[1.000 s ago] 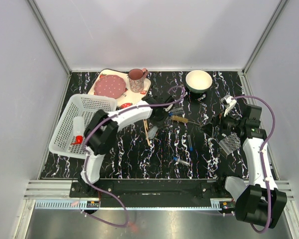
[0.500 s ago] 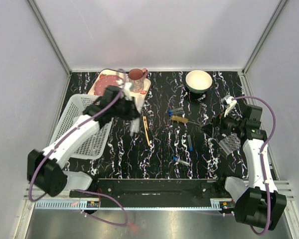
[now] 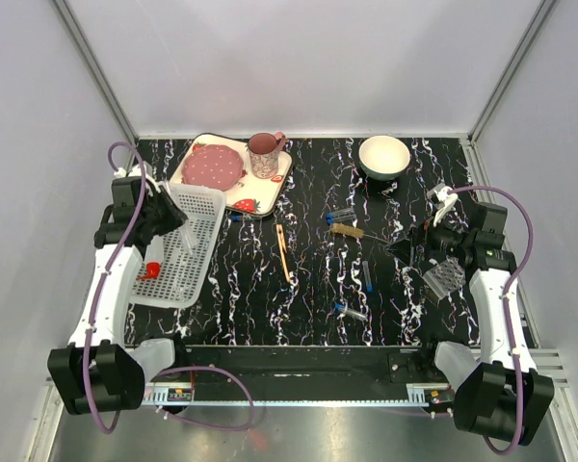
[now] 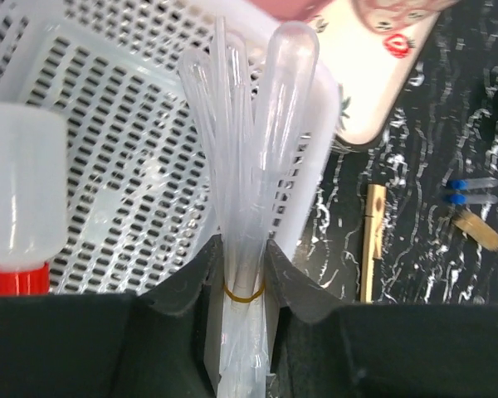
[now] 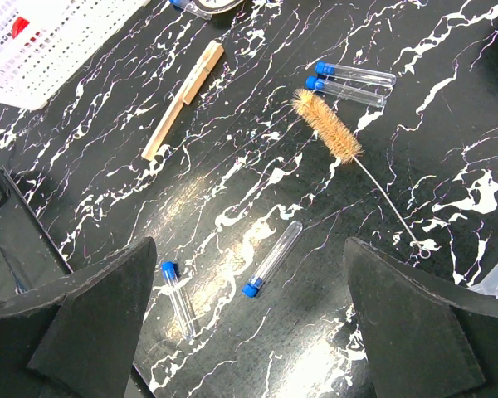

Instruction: Organize the chemistry lab equipment

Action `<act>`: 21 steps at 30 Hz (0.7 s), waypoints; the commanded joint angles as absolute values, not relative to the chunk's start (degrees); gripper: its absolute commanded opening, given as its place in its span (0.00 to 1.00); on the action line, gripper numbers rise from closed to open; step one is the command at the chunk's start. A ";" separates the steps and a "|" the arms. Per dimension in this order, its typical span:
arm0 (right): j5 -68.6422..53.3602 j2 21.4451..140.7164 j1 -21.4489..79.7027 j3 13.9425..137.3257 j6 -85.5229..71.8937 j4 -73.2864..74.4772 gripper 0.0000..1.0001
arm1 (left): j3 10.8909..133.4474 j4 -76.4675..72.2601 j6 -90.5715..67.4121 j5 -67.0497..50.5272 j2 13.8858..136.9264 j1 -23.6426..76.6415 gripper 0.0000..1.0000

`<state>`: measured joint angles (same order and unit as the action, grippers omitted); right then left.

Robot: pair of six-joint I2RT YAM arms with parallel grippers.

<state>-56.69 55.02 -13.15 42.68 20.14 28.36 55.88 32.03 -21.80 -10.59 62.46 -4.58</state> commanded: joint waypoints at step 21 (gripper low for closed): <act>-58.45 54.58 -13.45 42.63 21.01 27.86 1.00 | 50.19 27.96 -19.34 -15.09 54.94 -7.56 0.99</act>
<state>-56.73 55.02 -13.15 42.68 20.36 28.45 52.38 32.93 -22.63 -4.10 58.67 -7.29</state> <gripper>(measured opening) 0.994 0.900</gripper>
